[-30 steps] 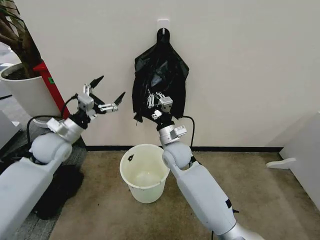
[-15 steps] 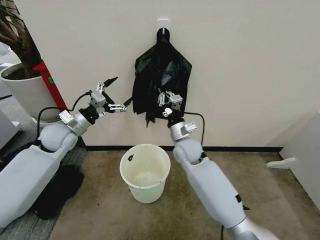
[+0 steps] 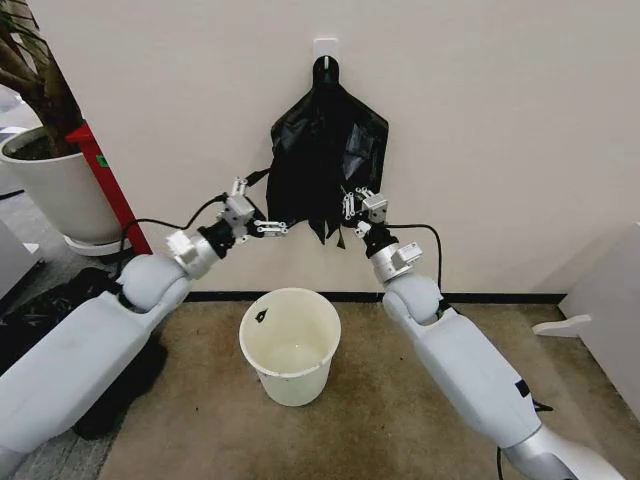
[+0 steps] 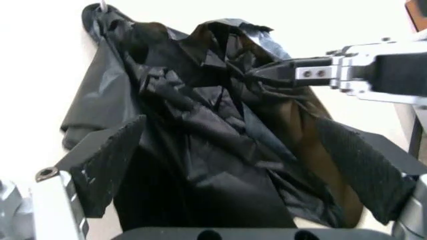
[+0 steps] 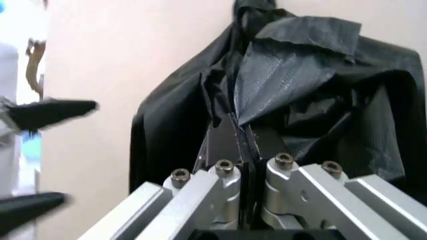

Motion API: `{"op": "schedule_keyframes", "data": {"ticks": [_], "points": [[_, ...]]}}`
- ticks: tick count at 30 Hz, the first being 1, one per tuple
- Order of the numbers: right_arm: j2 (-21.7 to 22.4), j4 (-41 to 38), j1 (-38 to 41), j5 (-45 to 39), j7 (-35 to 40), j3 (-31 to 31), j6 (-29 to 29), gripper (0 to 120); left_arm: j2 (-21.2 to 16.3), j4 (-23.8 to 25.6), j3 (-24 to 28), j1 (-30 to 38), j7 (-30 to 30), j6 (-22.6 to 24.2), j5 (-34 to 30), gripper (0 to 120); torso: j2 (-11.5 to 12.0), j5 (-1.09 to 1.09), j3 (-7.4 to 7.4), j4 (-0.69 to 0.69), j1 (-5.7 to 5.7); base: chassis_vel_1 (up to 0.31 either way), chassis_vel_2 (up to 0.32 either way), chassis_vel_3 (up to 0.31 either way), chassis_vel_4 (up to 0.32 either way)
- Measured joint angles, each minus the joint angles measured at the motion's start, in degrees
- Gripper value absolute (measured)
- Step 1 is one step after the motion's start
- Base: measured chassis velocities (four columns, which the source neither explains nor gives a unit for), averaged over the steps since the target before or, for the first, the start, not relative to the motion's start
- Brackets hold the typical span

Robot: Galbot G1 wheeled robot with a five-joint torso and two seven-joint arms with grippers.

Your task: Place the garbage bag over the trash bin.

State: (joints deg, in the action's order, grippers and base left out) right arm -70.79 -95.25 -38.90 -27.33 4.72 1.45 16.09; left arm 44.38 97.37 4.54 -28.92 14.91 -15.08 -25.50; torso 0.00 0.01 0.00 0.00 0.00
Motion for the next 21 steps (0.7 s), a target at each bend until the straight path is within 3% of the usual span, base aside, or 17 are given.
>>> {"op": "schedule_keyframes", "data": {"ticks": [11, 21], "points": [[-1.56, -2.41, -1.61, -2.86, 1.01, -2.81, -1.0, 0, 2.26, -4.3, 8.75, 11.15, -0.63, 2.78, 5.33, 100, 0.0, 0.0, 0.0, 0.0, 0.0, 0.0, 0.0, 0.0, 0.0], [-2.44, -2.54, -1.81, -2.58, 0.95, -3.36, -1.22, 0, 4.05, -6.18, 9.84, 12.15, 4.01, 1.77, 9.67, 100, 0.0, -0.01, 0.0, 0.0, 0.0, 0.0, 0.0, 0.0, 0.0]]}}
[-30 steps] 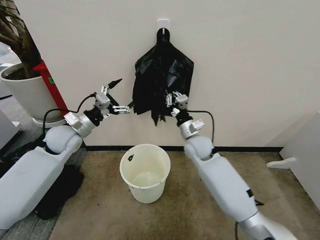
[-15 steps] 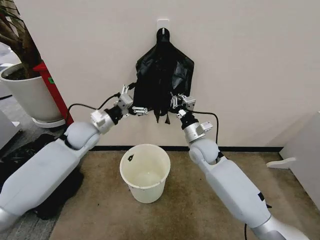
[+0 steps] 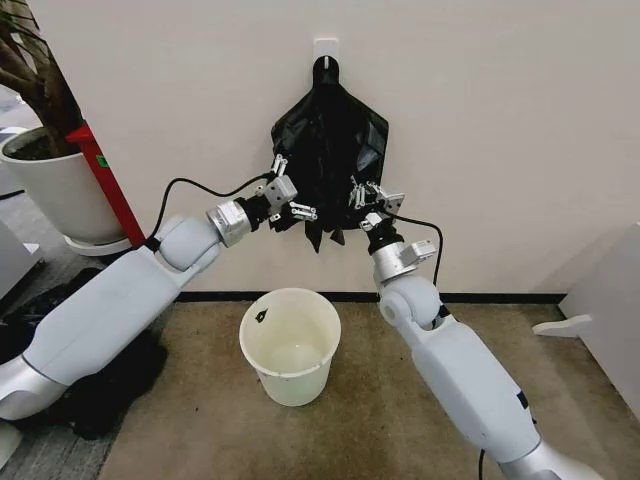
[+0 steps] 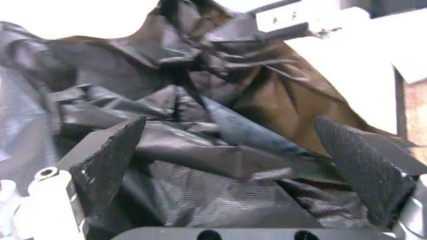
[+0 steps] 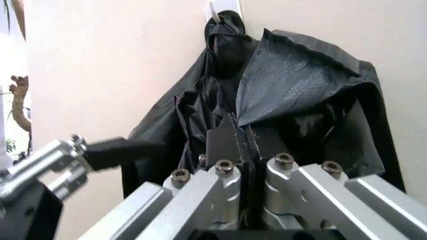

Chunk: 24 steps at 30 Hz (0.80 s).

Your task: Place the garbage bag over the trash bin.

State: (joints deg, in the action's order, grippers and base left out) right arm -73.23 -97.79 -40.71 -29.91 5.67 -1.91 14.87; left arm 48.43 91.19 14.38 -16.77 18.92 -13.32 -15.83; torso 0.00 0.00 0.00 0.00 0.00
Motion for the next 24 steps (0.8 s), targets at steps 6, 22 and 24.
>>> {"op": "schedule_keyframes", "data": {"ticks": [6, 22, 24], "points": [[-0.81, 0.0, 0.0, 0.31, -0.08, 0.25, -0.2, 0, 1.39, -1.04, 0.01, 0.33, 0.88, -0.19, 2.16, 100, 0.0, 0.0, 0.0, 0.0, 0.0, 0.0, 0.0, 0.0, 0.0], [-0.94, -0.89, -0.67, 0.67, -0.36, 0.13, -0.37, 0, 2.55, -4.06, -1.58, 1.21, 4.1, 1.27, 5.31, 59, 0.0, 0.0, 0.0, 0.0, 0.0, 0.0, 0.0, 0.0, 0.0], [-0.8, -1.04, -0.82, 0.68, -0.41, 0.05, -0.37, 0, 2.52, -4.08, -2.19, 0.77, 4.15, 1.61, 4.01, 48, 0.0, 0.0, 0.0, 0.0, 0.0, 0.0, 0.0, 0.0, 0.0]]}}
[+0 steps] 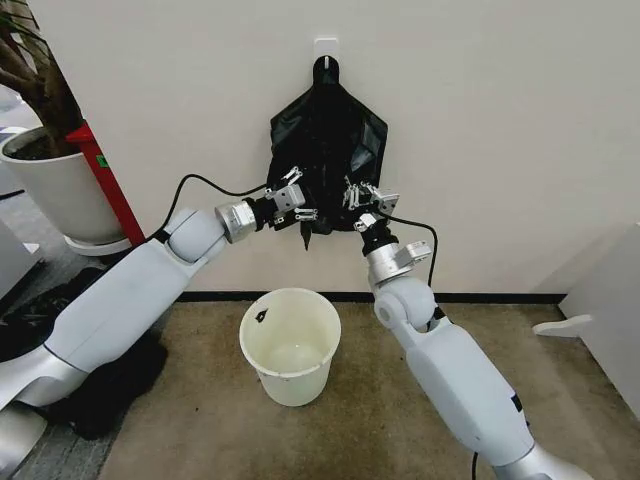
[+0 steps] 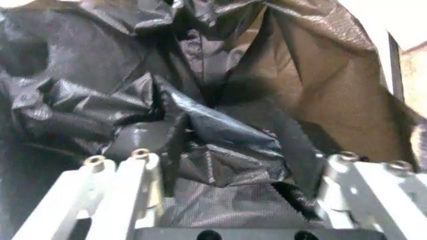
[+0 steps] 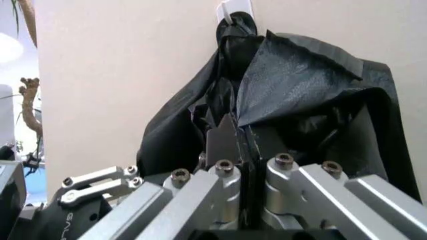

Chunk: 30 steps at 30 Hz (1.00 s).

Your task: Place the garbage bag over the trash bin.

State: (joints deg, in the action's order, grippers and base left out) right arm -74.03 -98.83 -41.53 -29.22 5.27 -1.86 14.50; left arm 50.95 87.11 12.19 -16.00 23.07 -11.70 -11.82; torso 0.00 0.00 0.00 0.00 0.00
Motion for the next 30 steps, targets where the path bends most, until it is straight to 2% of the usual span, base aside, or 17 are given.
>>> {"op": "schedule_keyframes", "data": {"ticks": [2, 3, 6, 10, 11, 14, 22, 26, 28, 30], "points": [[0.14, -0.08, -0.14, 0.01, -0.06, -0.04, 0.0, 0, -0.06, 0.0, -0.35, -0.35, -0.02, 0.3, -0.8, 43, 0.0, -0.01, 0.0, 0.0, 0.0, 0.0, 0.0, 0.0, 0.0], [0.29, -0.21, -0.36, 0.08, -0.16, -0.1, 0.03, 0, -0.18, 0.01, -0.85, -0.85, -0.09, 0.79, -2.04, 36, 0.0, 0.0, 0.0, 0.0, 0.0, 0.0, 0.0, 0.0, 0.0], [0.48, -0.45, -0.78, 0.21, -0.28, -0.22, 0.1, 0, -0.5, 0.27, -1.73, -1.85, -0.49, 1.47, -4.06, 29, 0.0, -0.01, 0.0, 0.0, 0.0, 0.0, 0.0, 0.0, 0.0], [1.01, -1.33, -2.31, 0.62, -0.61, -0.81, 0.37, 0, -1.81, 1.87, -4.48, -5.79, -2.07, 2.34, -9.62, 12, 0.0, -0.01, 0.0, 0.0, 0.0, 0.0, 0.0, 0.0, 0.0], [1.01, -1.33, -2.31, 0.62, -0.61, -0.81, 0.37, 0, -1.81, 1.87, -4.48, -5.79, -2.07, 2.34, -9.62, 12, 0.0, -0.01, 0.0, 0.0, 0.0, 0.0, 0.0, 0.0, 0.0], [1.46, -1.98, -3.41, 0.84, -0.69, -1.1, 0.52, 0, -2.76, 3.18, -6.14, -8.5, -3.13, 2.38, -12.9, 0, 0.0, 0.0, 0.0, 0.0, 0.0, 0.0, 0.0, 0.0, 0.0], [2.06, -4.15, -6.33, 1.51, -0.55, -1.53, 1.15, 0, -5.15, 7.81, -11.76, -15.95, -5.2, 0.02, -19.17, 0, 0.0, -0.01, 0.0, 0.0, 0.0, 0.0, 0.0, 0.0, 0.0], [2.07, -7.12, -8.84, 1.04, 0.34, -1.72, 1.58, 0, -5.87, 13.0, -16.6, -22.08, -8.44, -2.96, -26.34, 0, 0.0, -0.01, 0.0, 0.01, 0.0, 0.0, 0.0, 0.0, 0.0], [2.08, -7.33, -8.98, 0.96, 0.38, -1.72, 1.59, 0, -5.87, 13.27, -16.8, -22.31, -8.6, -3.09, -26.67, 0, 0.0, -0.01, -0.01, 0.02, 0.0, 0.0, 0.0, 0.0, 0.0], [2.43, -10.21, -10.63, -0.03, 1.12, -1.74, 1.6, 0, -5.77, 15.83, -18.4, -24.62, -10.24, -4.05, -29.51, 0, 0.0, 0.0, -0.01, 0.01, 0.0, 0.0, 0.0, 0.0, 0.0]]}}
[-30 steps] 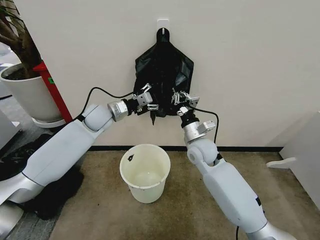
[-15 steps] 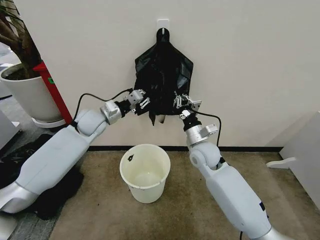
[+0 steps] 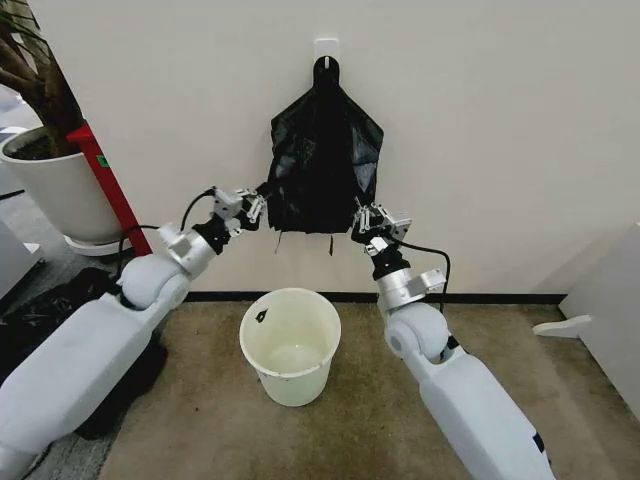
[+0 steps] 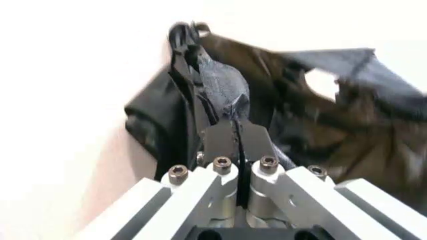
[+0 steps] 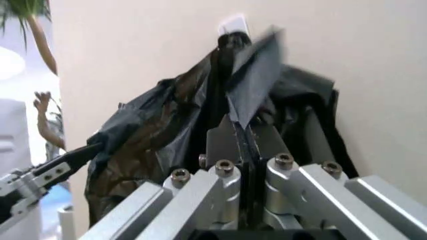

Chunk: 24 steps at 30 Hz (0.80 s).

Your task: Place the garbage bag over the trash bin.

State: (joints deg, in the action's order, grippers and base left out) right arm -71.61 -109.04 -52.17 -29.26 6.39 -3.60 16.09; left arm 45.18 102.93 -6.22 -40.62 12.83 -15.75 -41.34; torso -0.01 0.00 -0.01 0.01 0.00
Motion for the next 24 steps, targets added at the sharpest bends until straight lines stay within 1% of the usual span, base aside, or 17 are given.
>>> {"op": "schedule_keyframes", "data": {"ticks": [1, 3, 5, 6, 10, 11, 12, 15, 17, 19, 22, 24], "points": [[0.38, -2.4, -1.57, -0.71, 0.88, -0.02, -0.14, 0, 0.06, 1.89, -0.62, -1.71, -1.03, -0.43, -1.58, 0, 0.0, 0.0, 0.0, 0.0, 0.0, 0.0, 0.0, 0.0, 0.0], [1.02, -5.29, -3.87, -1.22, 2.03, -0.08, -0.48, 0, 0.02, 4.2, -1.18, -4.38, -2.57, -0.76, -2.61, 0, 0.0, 0.0, 0.0, -0.01, 0.0, 0.0, 0.0, 0.0, 0.0], [1.37, -6.59, -5.11, -1.33, 2.54, -0.14, -0.65, 0, -0.03, 5.12, -1.37, -5.68, -3.35, -0.91, -2.72, 0, 0.0, -0.01, 0.0, -0.01, 0.0, 0.0, 0.0, 0.0, 0.0], [1.84, -8.39, -6.91, -1.39, 3.2, -0.19, -0.9, 0, -0.11, 6.3, -1.68, -7.45, -4.28, -1.14, -2.71, 0, 0.0, -0.01, 0.0, -0.01, 0.0, 0.0, 0.0, 0.0, 0.0], [3.14, -13.24, -12.25, -1.3, 4.83, 0.13, -1.53, 0, -0.09, 9.43, -3.17, -13.38, -6.51, -1.23, -1.12, 0, 0.0, -0.02, 0.0, -0.02, 0.0, 0.0, 0.0, 0.0, 0.0], [3.46, -14.6, -14.07, -0.83, 4.95, 0.34, -1.5, 0, 0.08, 10.56, -4.56, -15.67, -7.51, -1.01, 0.02, 0, 0.0, 0.01, -0.01, -0.01, 0.0, 0.0, 0.0, 0.0, 0.0], [3.51, -14.96, -14.66, -0.56, 4.96, 0.39, -1.44, 0, 0.14, 10.94, -5.0, -16.44, -7.91, -0.8, 0.38, 0, 0.0, 0.0, -0.01, 0.0, 0.0, 0.0, 0.0, 0.0, 0.0], [3.51, -16.02, -16.48, 0.37, 5.07, 0.37, -1.28, 0, 0.3, 12.01, -6.53, -18.22, -9.25, 0.03, 1.21, 0, 0.0, -0.02, 0.0, 0.01, 0.0, 0.0, 0.0, 0.0, 0.0], [3.34, -17.38, -18.76, 1.23, 5.84, -0.08, -1.32, 0, 0.34, 12.7, -7.43, -18.87, -10.3, 1.14, 1.45, 0, 0.0, 0.02, 0.0, 0.01, 0.0, 0.0, 0.0, 0.0, 0.0], [3.1, -18.15, -20.59, 1.7, 6.42, -0.59, -1.67, 0, 0.37, 12.67, -7.47, -18.56, -10.67, 1.93, 1.4, 0, 0.0, -0.03, 0.0, -0.03, 0.0, 0.0, 0.0, 0.0, 0.0], [2.72, -17.12, -20.55, 2.26, 6.44, -0.57, -1.7, 0, 0.43, 12.32, -7.5, -18.27, -10.74, 2.27, 1.33, 0, 0.0, 0.01, 0.0, -0.03, 0.0, 0.0, 0.0, 0.0, 0.0], [2.3, -15.49, -19.95, 2.8, 6.3, -0.29, -1.71, 0, 0.49, 12.04, -7.5, -18.16, -10.74, 2.65, 1.33, 0, 0.0, -0.01, 0.01, -0.01, 0.0, 0.0, 0.0, 0.0, 0.0]]}}
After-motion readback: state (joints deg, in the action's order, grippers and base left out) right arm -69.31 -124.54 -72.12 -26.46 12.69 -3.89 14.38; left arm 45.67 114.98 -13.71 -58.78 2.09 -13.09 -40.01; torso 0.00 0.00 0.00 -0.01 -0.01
